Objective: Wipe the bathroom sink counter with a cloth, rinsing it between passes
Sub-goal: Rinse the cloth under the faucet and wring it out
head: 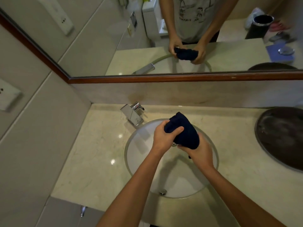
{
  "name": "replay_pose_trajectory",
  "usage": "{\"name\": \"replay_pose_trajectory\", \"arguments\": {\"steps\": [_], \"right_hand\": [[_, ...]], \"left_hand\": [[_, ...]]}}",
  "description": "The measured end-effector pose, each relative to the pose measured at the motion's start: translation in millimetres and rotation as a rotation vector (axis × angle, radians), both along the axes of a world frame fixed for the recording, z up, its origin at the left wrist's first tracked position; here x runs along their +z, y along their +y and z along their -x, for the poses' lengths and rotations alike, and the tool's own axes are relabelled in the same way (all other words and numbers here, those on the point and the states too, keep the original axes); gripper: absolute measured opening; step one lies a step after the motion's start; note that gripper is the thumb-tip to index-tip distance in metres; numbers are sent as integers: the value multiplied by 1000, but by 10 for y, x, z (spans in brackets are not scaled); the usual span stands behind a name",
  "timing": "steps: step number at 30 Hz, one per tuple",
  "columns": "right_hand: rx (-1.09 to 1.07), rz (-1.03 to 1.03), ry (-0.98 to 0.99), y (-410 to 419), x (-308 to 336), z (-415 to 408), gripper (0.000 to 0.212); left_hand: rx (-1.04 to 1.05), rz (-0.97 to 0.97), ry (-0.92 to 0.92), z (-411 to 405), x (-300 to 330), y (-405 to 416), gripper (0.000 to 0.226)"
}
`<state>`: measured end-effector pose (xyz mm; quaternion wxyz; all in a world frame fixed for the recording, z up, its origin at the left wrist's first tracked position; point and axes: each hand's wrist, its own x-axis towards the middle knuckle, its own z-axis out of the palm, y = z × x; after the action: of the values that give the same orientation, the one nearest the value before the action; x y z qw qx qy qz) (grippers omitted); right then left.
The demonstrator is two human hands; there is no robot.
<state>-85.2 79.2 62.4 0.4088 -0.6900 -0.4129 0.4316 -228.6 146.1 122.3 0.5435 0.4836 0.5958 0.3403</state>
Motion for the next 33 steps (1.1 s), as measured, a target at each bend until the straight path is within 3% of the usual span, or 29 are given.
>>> {"name": "replay_pose_trajectory", "arguments": {"steps": [3, 6, 10, 13, 16, 18, 21, 23, 26, 30, 33], "right_hand": [[198, 5, 248, 25, 122, -166, 82], [281, -103, 375, 127, 353, -407, 69], [328, -160, 385, 285, 710, -585, 44], [160, -122, 285, 346, 763, -581, 29], [57, -17, 127, 328, 750, -614, 47], [120, -43, -15, 318, 772, -676, 68], [439, -242, -288, 432, 865, -794, 102], [703, -308, -371, 562, 954, -790, 106], [879, -268, -435, 742, 1067, -769, 85], [991, -197, -443, 813, 1245, -789, 34], [1008, -161, -394, 830, 1250, -818, 31]], "left_hand": [[-103, -151, 87, -62, 161, -14, 21], [-218, -199, 106, -45, 252, -20, 22], [-213, -254, 149, -48, 362, -14, 19], [-104, -388, 304, -61, 387, -24, 19], [-141, -430, 355, -54, 454, -49, 11], [-241, -382, 357, -5, 530, -57, 23], [-357, -316, 297, 73, 694, -28, 31], [-415, -300, 297, 104, 837, 10, 26], [-468, -311, 352, 172, 995, 42, 24], [-483, -314, 395, 318, 1073, -1, 24], [-459, -305, 469, 412, 1058, -57, 25]]}}
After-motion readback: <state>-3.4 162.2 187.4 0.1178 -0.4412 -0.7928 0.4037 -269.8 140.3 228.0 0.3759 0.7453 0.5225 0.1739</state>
